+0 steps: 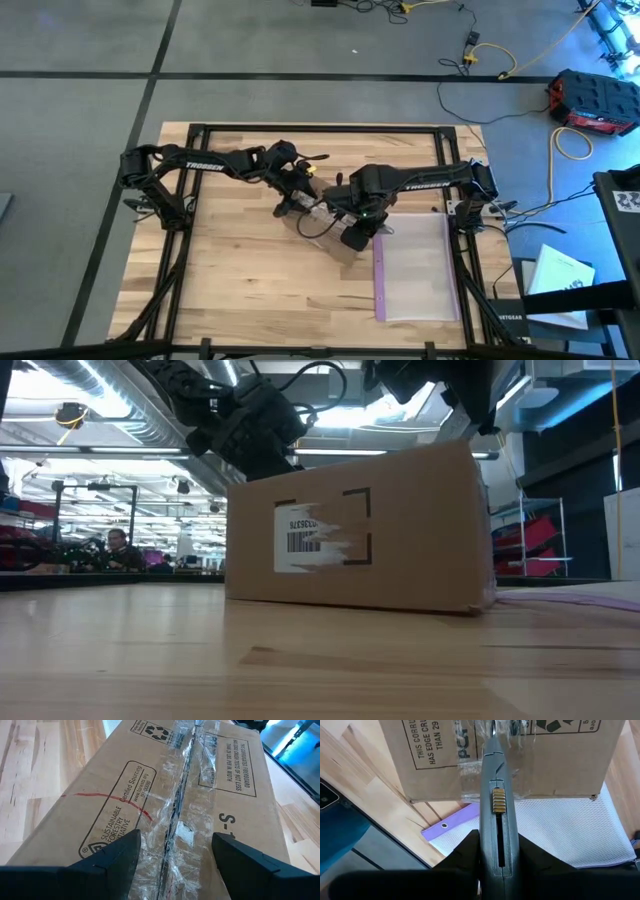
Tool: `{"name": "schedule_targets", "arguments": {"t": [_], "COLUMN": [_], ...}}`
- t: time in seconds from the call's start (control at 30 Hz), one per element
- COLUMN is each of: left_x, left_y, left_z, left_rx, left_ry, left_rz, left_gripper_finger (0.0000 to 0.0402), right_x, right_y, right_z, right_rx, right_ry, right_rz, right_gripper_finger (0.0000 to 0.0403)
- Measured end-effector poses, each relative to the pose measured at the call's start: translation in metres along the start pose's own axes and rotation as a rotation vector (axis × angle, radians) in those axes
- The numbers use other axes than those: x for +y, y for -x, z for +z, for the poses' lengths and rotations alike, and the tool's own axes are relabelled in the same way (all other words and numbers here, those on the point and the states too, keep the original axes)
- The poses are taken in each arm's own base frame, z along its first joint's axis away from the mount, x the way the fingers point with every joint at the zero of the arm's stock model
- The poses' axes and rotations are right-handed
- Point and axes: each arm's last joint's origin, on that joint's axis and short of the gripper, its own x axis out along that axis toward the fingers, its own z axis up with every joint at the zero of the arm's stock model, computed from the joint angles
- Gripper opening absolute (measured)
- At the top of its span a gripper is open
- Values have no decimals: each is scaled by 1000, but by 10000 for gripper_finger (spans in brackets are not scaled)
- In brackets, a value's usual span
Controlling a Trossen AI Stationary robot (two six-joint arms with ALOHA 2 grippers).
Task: Unpack boxes
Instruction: Open the cardboard box using the cutter
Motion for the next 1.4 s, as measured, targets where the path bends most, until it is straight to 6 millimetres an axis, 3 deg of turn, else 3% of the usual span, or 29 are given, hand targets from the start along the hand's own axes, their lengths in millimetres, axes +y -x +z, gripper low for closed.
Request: {"name": "schedule_targets", "arguments": {"t": [0.9,1.4], "left_x": [23,27], "left_y": [19,22], "left_z": [-14,-17], "left_rx": [35,45], "left_ry": [-7,-22], "left_rz": [57,60], "left_gripper_finger": [237,237], "right_x": [0,-1], "right_y": [0,1], "right_z": [0,0], "right_rx": [-12,-12], "right_ry": [-26,-28], "right_rz": [-12,-13], "right_gripper_finger": [62,62]}}
